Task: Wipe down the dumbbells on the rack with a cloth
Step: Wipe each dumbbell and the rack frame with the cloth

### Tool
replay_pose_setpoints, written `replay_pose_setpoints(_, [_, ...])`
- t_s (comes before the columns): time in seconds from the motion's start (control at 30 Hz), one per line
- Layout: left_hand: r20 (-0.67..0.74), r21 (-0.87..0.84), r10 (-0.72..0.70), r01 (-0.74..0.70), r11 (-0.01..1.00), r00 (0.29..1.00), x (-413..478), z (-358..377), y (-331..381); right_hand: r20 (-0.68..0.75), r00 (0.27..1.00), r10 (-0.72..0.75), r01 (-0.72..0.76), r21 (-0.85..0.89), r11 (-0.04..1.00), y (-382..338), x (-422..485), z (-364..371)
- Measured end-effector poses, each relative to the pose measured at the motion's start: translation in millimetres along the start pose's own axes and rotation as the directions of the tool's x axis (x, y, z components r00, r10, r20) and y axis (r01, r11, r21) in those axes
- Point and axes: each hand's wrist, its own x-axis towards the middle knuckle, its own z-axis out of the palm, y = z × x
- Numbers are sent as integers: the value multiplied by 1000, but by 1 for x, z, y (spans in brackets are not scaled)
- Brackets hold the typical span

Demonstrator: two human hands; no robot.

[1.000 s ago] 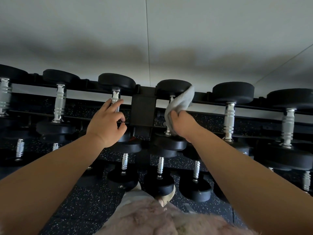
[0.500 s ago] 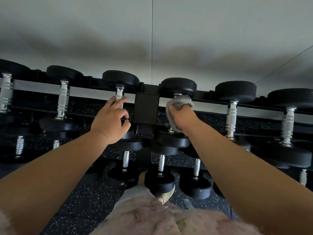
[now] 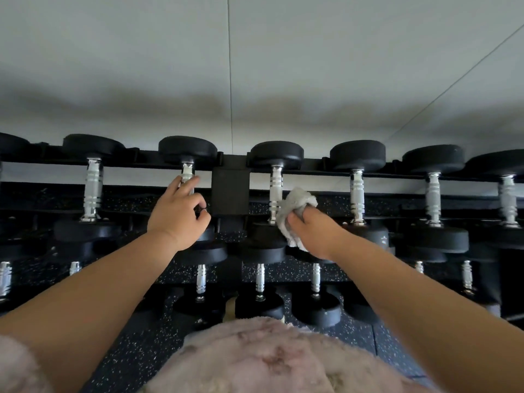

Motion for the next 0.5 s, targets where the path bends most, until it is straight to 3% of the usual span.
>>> replay_pose_setpoints(0.1, [-37, 6, 5, -4, 1000, 999, -1, 0, 2, 73, 997, -37, 52, -208, 977, 10, -5, 32])
replay_pose_setpoints(0.23, [-160, 82, 126, -114, 990, 979, -7, 7, 3, -161, 986, 42, -74, -200, 977, 16, -11, 44])
replay_pose_setpoints(0.33, [-150, 249, 243, -201, 947, 958, -8, 5, 7, -242, 968, 71, -127, -225, 966, 25, -21, 37])
replay_pose_setpoints(0.43, [-118, 344, 270, -215, 914, 956, -9, 4, 19, -301, 935, 190, -210, -34, 977, 44, -37, 20])
replay_pose_setpoints(0.5, [-133, 281, 247, -203, 938, 960, -12, 6, 39, -365, 897, 249, -231, 92, 969, 61, -50, 7])
